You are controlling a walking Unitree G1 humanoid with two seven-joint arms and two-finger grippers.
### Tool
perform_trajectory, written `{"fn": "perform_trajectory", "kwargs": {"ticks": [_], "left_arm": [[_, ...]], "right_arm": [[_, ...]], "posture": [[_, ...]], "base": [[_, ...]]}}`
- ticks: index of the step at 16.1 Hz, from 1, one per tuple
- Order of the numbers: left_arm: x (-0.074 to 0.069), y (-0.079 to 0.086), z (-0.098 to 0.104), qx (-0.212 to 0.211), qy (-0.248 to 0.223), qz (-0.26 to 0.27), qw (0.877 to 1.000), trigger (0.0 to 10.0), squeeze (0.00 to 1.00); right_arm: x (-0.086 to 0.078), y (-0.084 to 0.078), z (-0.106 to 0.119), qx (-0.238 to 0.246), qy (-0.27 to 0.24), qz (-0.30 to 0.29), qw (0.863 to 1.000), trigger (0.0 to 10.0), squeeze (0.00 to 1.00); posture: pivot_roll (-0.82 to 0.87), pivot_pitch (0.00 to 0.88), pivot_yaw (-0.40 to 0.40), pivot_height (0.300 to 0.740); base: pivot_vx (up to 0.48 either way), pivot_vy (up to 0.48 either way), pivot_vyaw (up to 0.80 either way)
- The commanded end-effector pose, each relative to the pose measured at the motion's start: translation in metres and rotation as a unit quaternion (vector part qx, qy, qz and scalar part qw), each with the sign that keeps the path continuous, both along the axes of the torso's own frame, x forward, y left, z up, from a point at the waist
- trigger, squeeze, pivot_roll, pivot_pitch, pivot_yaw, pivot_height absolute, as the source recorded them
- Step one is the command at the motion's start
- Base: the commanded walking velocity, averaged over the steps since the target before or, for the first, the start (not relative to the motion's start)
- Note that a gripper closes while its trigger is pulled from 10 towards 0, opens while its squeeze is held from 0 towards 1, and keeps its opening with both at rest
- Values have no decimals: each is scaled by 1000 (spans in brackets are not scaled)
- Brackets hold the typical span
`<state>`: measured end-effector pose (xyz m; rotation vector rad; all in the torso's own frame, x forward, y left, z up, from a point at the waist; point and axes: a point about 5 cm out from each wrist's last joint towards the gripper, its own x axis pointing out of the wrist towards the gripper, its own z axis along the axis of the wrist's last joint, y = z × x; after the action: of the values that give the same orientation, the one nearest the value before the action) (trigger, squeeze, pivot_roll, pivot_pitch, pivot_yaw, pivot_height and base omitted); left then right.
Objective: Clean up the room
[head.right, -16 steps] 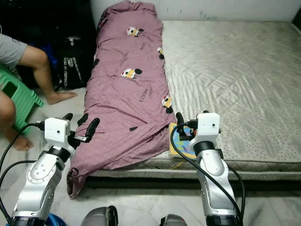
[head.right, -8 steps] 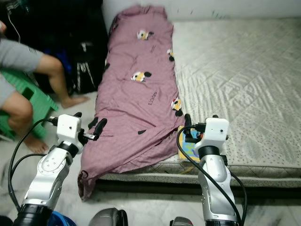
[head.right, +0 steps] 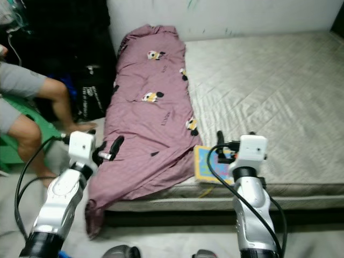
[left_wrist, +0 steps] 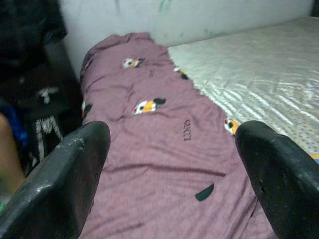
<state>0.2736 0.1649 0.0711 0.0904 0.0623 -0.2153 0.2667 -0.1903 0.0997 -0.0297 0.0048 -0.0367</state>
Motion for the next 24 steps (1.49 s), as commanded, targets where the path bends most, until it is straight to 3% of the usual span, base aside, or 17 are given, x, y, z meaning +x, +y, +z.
{"fn": "perform_trajectory", "kwargs": {"ticks": [1,2,6,13,24], "left_arm": [[-4,9,0,5,-4,27,1000,10000,0],[-10,13,-2,6,-5,49,999,10000,0],[-29,24,-6,9,-5,91,996,10000,0],[-16,18,5,8,-20,45,999,10000,0],[-23,19,8,16,-13,19,1000,10000,0]], "right_arm": [[7,10,3,-3,-3,29,1000,10000,0],[14,20,2,-1,2,55,998,10000,0],[29,46,2,6,3,108,994,10000,0],[19,33,-1,0,2,84,996,10000,0],[11,31,-5,1,14,74,997,10000,0]], "posture": [[0,5,-14,740],[49,7,-62,740],[100,24,-96,740],[24,56,-40,740],[34,100,-22,740]], "base": [[0,0,0],[0,0,0],[0,0,0],[0,0,-71],[220,0,0]]}}
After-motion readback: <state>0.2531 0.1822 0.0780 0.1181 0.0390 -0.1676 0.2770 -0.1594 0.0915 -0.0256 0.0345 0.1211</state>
